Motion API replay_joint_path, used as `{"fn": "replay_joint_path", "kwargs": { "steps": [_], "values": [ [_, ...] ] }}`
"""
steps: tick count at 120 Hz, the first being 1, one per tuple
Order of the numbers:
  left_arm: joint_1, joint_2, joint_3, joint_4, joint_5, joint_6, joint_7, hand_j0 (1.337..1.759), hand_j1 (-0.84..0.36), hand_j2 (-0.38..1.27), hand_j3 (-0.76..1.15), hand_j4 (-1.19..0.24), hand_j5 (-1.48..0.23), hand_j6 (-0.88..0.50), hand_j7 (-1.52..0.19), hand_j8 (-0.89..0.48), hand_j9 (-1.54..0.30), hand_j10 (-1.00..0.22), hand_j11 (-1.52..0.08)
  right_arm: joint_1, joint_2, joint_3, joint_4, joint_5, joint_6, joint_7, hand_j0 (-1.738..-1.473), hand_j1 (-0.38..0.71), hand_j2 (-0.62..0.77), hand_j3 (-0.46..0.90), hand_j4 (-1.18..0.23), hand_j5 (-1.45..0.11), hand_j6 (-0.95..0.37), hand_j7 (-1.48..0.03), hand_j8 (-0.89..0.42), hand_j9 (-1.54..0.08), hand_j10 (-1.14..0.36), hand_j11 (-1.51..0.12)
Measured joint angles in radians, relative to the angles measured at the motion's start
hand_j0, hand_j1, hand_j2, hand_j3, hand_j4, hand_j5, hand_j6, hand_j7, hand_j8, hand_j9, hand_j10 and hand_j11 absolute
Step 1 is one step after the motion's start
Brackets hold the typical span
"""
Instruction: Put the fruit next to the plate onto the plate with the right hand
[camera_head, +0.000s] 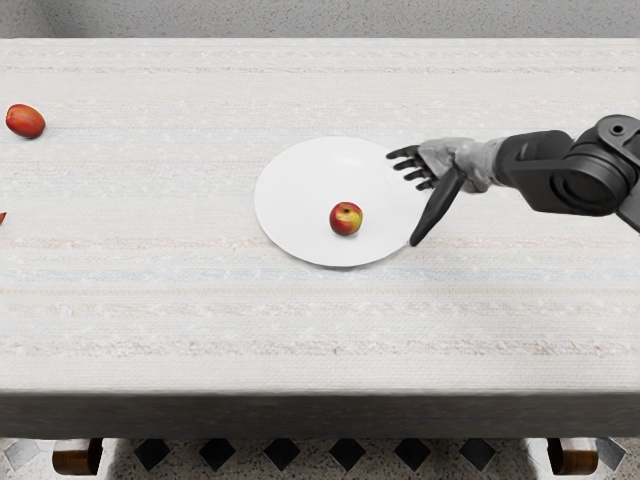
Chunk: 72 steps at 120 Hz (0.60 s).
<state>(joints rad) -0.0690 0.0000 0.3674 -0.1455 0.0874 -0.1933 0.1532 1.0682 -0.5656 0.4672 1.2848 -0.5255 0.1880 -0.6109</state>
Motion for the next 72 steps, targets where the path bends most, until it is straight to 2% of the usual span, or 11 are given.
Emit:
{"fn": "replay_joint_path", "kwargs": {
  "steps": [10, 17, 48, 61, 72],
  "values": [
    [0.003, 0.0, 0.0, 0.001, 0.0, 0.0, 0.0, 1.658, 0.07, 0.05, 0.0, -0.23, -0.3, -0.23, -0.3, -0.23, -0.3, -0.23, -0.3, -0.049, -0.031, 0.054, -0.001, 0.008, 0.062, 0.001, -1.658, -0.3, -0.01, 0.0, -0.04, -0.06, -0.04, -0.06, -0.04, -0.06, -0.04, -0.06],
    [0.003, 0.0, 0.0, 0.001, 0.0, 0.0, 0.0, 1.658, 0.07, 0.05, 0.0, -0.23, -0.3, -0.23, -0.3, -0.23, -0.3, -0.23, -0.3, -0.078, -0.054, 0.078, -0.003, 0.026, 0.102, 0.018, -1.658, -0.3, -0.01, 0.0, -0.04, -0.05, -0.04, -0.05, -0.04, -0.05, -0.04, -0.05],
    [0.003, 0.0, 0.0, -0.001, 0.0, 0.0, 0.0, 1.658, 0.07, 0.05, 0.0, -0.23, -0.3, -0.23, -0.3, -0.23, -0.3, -0.23, -0.3, -0.156, -0.2, 0.11, -0.031, 0.175, 0.327, 0.204, -1.658, -0.3, -0.01, 0.0, -0.04, -0.05, -0.04, -0.05, -0.04, -0.05, -0.04, -0.05],
    [0.003, 0.0, 0.0, -0.001, 0.0, 0.0, 0.0, 1.658, 0.07, 0.05, 0.0, -0.23, -0.3, -0.23, -0.3, -0.23, -0.3, -0.23, -0.3, -0.172, -0.221, 0.112, -0.058, 0.211, 0.388, 0.243, -1.658, -0.3, -0.01, 0.0, -0.04, -0.05, -0.04, -0.05, -0.04, -0.05, -0.04, -0.05],
    [0.003, 0.0, 0.0, -0.002, 0.0, 0.0, 0.0, 1.658, 0.07, 0.05, 0.0, -0.23, -0.3, -0.23, -0.3, -0.23, -0.3, -0.23, -0.3, -0.18, -0.228, 0.112, -0.074, 0.227, 0.408, 0.259, -1.658, -0.3, -0.01, 0.0, -0.04, -0.05, -0.04, -0.05, -0.04, -0.05, -0.04, -0.05]
  ]
}}
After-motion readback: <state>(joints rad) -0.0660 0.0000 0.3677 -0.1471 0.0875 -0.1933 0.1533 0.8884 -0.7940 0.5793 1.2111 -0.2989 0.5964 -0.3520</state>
